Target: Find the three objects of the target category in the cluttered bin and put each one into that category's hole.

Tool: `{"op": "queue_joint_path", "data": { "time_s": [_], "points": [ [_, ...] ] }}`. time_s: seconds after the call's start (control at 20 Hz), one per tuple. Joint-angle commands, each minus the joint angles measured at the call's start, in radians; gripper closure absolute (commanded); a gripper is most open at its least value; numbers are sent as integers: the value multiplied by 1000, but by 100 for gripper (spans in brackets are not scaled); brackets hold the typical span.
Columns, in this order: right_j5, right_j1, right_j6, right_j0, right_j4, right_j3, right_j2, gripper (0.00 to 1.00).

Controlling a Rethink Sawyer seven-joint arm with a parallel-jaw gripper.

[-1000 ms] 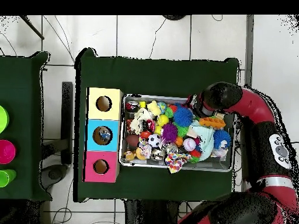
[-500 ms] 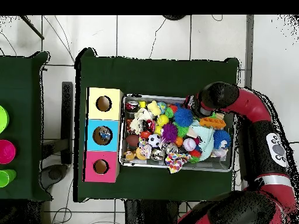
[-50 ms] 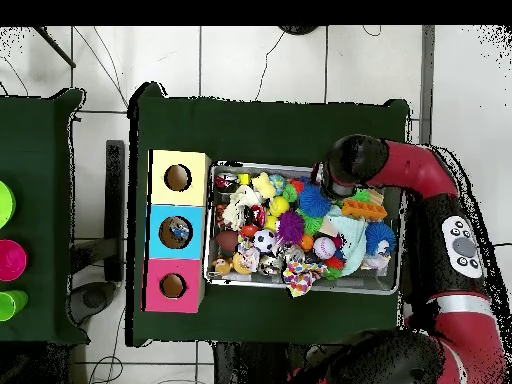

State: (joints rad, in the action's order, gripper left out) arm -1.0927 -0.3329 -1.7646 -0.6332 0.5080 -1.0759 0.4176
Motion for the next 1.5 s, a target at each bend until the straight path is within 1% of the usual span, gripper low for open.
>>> {"op": "queue_joint_path", "data": {
  "time_s": [0.05, 0.2, 0.3, 0.4, 0.5, 0.95, 1.3, 1.5],
  "points": [
    [-89, -65, 170, 40, 63, -10, -32, 0],
    [-119, -62, 173, 47, 54, 3, -31, 0],
    [-120, -55, 174, 48, 51, 9, -31, 0],
    [-109, -59, 171, 48, 52, -1, -35, 0],
    [-82, -72, 164, 46, 61, -29, -46, 0],
    [-15, -62, 168, 47, 108, -47, -81, 0],
    [46, -50, 189, 16, 101, -81, -87, 0],
    [81, -27, 177, 15, 105, -76, -90, 0]
  ]
}}
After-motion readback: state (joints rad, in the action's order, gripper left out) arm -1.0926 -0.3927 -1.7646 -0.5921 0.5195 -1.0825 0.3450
